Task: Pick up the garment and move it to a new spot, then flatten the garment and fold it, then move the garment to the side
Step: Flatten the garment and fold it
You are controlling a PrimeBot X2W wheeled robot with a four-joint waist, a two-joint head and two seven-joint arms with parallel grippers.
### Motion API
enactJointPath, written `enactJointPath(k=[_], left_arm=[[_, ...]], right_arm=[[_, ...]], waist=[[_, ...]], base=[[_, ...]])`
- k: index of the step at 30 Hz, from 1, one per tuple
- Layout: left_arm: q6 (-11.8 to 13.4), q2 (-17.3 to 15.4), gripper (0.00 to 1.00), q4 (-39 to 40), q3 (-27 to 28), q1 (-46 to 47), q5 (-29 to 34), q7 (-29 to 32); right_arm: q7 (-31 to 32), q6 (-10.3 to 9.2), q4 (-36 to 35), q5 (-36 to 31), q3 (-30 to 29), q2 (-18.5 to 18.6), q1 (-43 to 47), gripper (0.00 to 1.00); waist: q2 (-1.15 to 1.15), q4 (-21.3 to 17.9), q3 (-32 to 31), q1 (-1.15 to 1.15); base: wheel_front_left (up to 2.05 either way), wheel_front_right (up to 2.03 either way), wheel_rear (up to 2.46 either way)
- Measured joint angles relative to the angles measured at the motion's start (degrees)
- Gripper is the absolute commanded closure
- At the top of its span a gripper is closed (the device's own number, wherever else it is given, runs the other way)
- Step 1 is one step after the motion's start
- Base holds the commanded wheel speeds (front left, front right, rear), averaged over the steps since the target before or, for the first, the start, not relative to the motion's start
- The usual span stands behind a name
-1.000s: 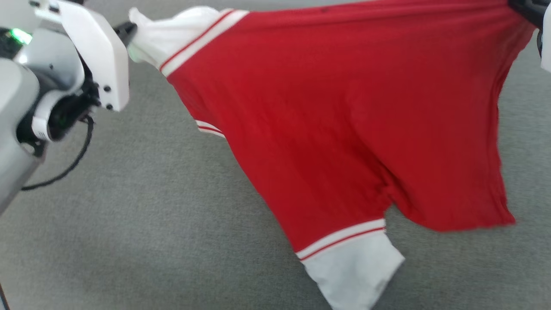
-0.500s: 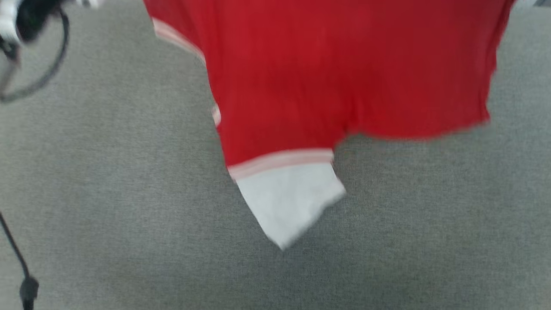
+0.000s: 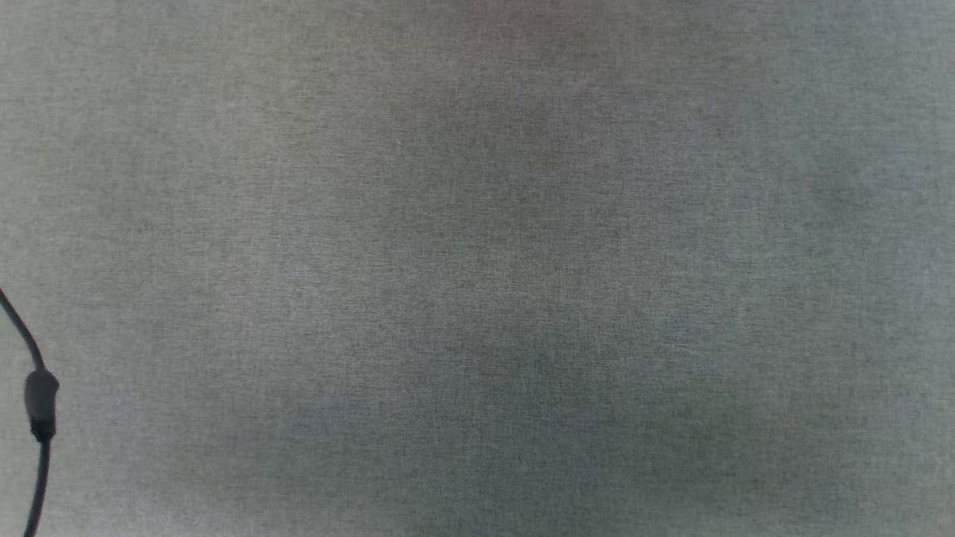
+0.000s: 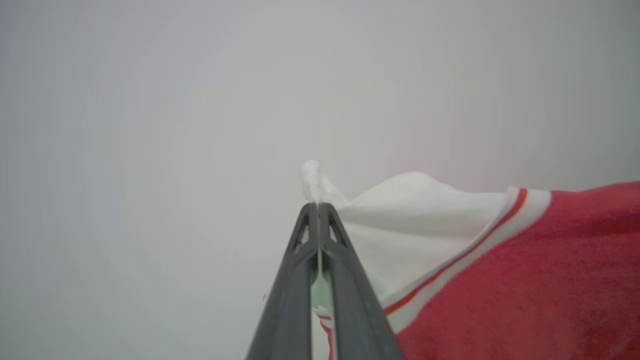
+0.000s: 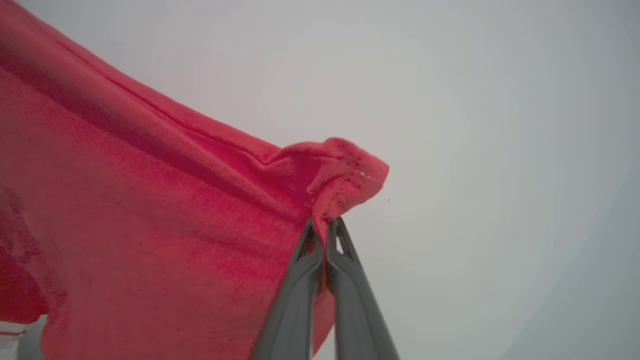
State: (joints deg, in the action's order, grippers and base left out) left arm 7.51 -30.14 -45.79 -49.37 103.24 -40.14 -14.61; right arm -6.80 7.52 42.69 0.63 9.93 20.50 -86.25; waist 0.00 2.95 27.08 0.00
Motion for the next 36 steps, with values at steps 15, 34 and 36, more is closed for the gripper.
enactJointPath(k=[15, 34, 36], left_arm=[[-12.0, 0.4, 1.0, -8.0, -6.2, -20.6, -6.2, 16.1], [3.0, -17.6, 1.0, 36.6, -9.7, -58.3, -21.2, 42.3], [6.7, -20.3, 1.0, 42.7, -10.1, -62.2, -22.4, 43.4]], right_arm=[[13.9, 0.01, 4.5, 16.5, 11.4, -0.7, 18.1, 1.0], [42.8, -0.01, -30.8, 38.2, 12.0, 13.5, 57.0, 1.0], [45.5, -0.01, -34.2, 39.5, 11.6, 14.7, 60.7, 1.0]], waist=[[0.0, 1.5, -2.7, 0.0], [0.0, 2.4, -7.6, 0.0], [0.0, 2.4, -8.0, 0.0]], base=[[0.0, 0.0, 0.0], [0.0, 0.0, 0.0], [0.0, 0.0, 0.0]])
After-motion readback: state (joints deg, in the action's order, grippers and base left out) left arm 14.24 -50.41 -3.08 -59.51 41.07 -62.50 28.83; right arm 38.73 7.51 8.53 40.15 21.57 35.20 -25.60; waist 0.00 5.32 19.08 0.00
